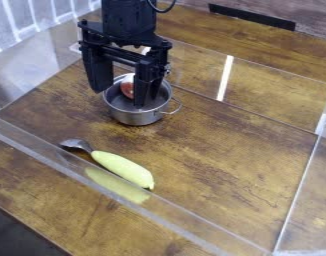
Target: Move the green spoon to the right
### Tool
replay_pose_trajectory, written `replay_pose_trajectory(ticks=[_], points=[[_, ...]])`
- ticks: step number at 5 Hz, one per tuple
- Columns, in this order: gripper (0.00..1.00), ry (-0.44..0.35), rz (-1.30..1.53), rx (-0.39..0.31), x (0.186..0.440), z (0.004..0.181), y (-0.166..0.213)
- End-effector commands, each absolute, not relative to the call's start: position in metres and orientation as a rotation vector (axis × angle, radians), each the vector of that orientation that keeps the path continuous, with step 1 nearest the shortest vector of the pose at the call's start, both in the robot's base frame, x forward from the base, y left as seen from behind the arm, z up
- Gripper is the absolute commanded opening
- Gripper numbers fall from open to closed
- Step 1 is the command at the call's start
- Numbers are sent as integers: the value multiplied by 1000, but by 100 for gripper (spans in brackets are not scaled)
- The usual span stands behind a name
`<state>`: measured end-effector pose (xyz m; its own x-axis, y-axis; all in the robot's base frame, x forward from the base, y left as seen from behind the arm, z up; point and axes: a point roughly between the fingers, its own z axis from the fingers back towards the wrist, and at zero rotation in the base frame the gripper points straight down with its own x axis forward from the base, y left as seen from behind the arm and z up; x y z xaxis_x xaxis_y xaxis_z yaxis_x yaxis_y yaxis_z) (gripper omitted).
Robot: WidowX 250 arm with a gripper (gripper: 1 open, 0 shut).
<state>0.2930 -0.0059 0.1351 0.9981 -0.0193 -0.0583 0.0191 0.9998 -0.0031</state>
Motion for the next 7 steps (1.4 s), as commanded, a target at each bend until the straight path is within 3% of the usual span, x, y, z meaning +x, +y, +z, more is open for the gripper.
replay_pose_trajectory(ticks=[1,7], points=[[100,78,62,-1,286,125,-7],[100,-12,1152,-71,286,48,5]])
